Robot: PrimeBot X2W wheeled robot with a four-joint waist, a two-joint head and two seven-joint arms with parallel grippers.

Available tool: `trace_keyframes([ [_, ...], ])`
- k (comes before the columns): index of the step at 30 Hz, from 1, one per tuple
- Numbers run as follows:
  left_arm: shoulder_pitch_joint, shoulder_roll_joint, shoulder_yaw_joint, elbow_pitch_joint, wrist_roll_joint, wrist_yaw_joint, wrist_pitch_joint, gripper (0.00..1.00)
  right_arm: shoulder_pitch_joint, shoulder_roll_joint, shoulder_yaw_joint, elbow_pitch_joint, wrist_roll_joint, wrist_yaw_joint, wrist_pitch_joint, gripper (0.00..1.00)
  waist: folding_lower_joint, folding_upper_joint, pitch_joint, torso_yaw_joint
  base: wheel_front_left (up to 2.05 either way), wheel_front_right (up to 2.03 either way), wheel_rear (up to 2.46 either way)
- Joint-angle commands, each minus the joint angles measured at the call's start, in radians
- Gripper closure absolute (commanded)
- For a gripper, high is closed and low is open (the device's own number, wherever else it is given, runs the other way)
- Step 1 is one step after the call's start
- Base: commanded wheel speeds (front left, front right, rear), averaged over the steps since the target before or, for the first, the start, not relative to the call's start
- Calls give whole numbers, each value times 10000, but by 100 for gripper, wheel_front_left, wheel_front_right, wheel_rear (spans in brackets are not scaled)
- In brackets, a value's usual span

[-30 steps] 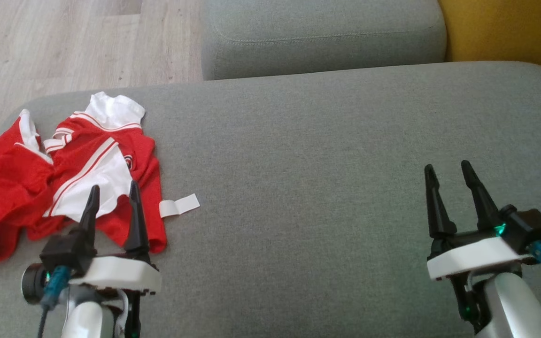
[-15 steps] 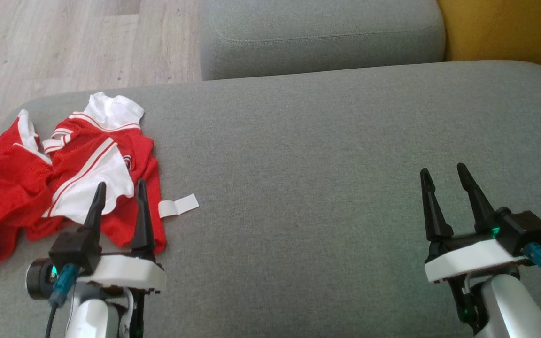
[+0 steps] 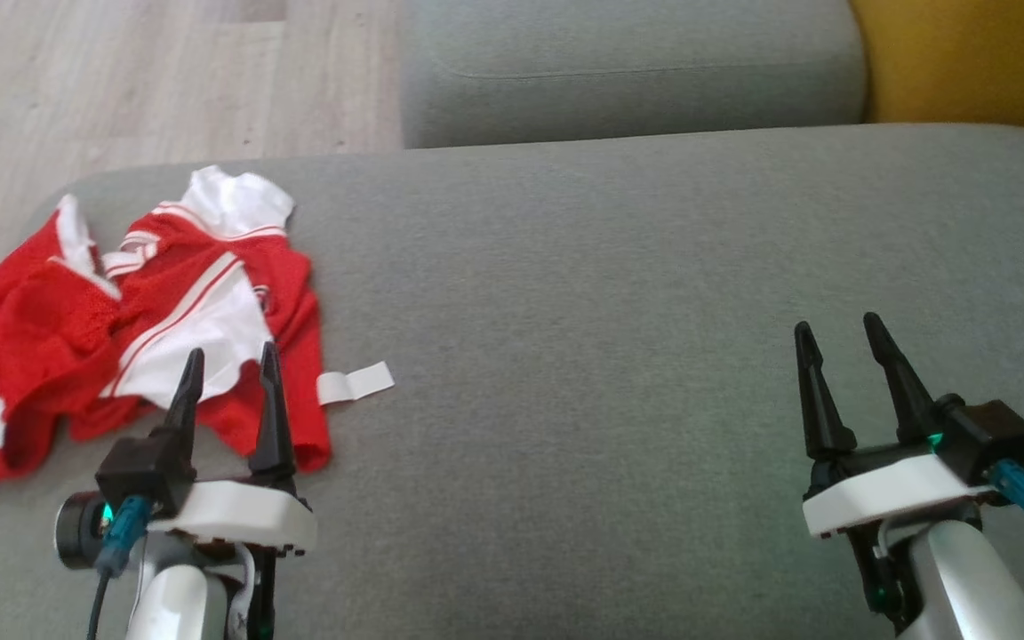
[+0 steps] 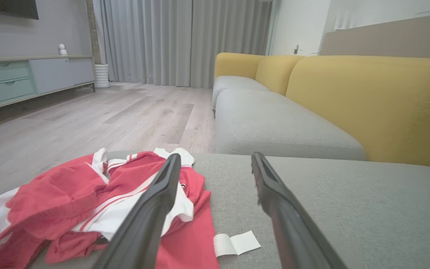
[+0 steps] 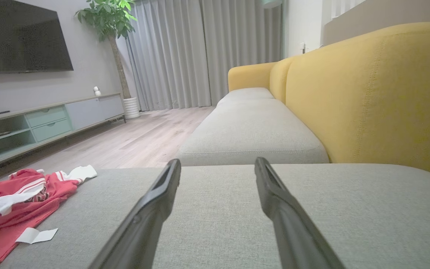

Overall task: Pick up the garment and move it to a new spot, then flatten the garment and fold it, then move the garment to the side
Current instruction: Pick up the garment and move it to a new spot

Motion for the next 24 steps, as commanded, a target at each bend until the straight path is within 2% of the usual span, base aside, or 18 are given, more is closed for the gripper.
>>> trace_keyframes([
  [1, -635, 164, 306, -215, -38, 63, -120, 0, -561, -60, 261, -234, 35, 77, -109, 0, 0, 0, -7, 277, 0, 0, 0],
  [9, -669, 164, 428, 326, -212, 114, -120, 0, -618, -11, 672, 378, 498, 77, -109, 0, 0, 0, -134, 1532, 0, 0, 0],
  [20, -721, 164, 734, 678, -182, -71, -120, 0, -598, 73, 1011, 629, 773, 77, -109, 0, 0, 0, -240, 3494, 0, 0, 0],
  [24, -702, 164, 823, 712, -242, -135, -120, 0, -590, 114, 1079, 641, 839, 77, -109, 0, 0, 0, -249, 4007, 0, 0, 0],
])
